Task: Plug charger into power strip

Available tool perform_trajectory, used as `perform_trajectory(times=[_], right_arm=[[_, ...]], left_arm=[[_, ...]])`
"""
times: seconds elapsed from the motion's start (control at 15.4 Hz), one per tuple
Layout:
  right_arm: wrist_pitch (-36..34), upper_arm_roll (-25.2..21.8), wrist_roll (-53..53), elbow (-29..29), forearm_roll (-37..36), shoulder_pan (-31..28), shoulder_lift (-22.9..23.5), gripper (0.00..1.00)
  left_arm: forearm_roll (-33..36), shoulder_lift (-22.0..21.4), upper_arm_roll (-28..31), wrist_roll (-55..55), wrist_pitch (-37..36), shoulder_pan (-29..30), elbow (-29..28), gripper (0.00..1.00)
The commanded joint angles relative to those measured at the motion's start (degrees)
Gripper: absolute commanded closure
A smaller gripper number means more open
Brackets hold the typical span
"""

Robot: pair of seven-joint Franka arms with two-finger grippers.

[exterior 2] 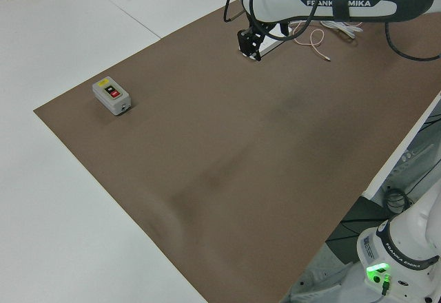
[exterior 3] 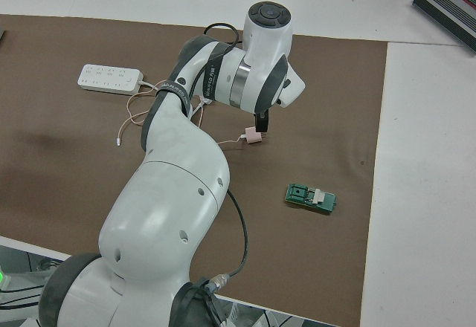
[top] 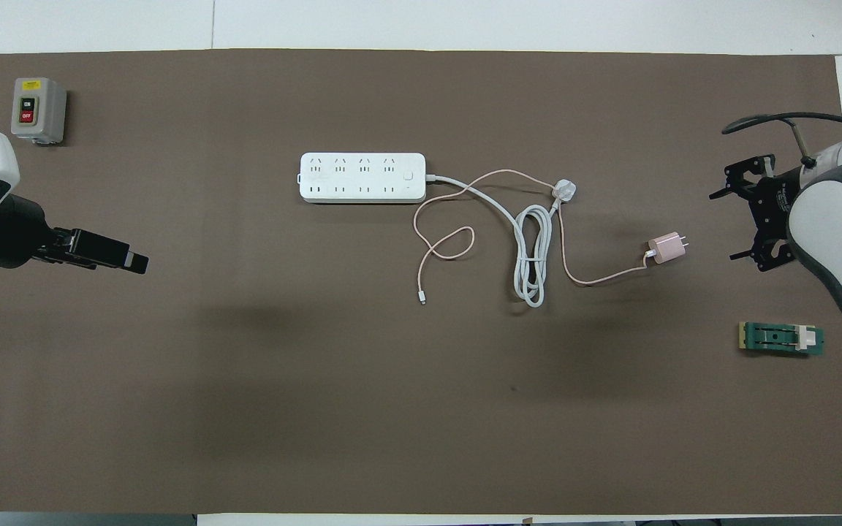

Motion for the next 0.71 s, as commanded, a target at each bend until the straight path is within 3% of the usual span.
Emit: perform_trajectory(times=[0.0, 0.39, 0.65], right_arm=[[2.90, 0.27, -3.53, -0.26, 3.35, -0.97, 2.73, 0.00], [5.53, 0.27, -11.62, 0.53, 5.29, -1.05, 5.81, 0.00], [6.16, 0.19, -12.77, -0.08, 6.70, -0.44, 5.72, 0.00]], left_arm=[[-7.40, 3.61, -0.36, 6.16, 0.55, 2.23, -0.59, 0.00], [-18.64, 12.83, -0.54, 7.74, 0.90, 3.28, -0.85, 0.00], [-29.38, 15.04, -0.54, 8.10, -0.85, 4.95, -1.02, 0.00]])
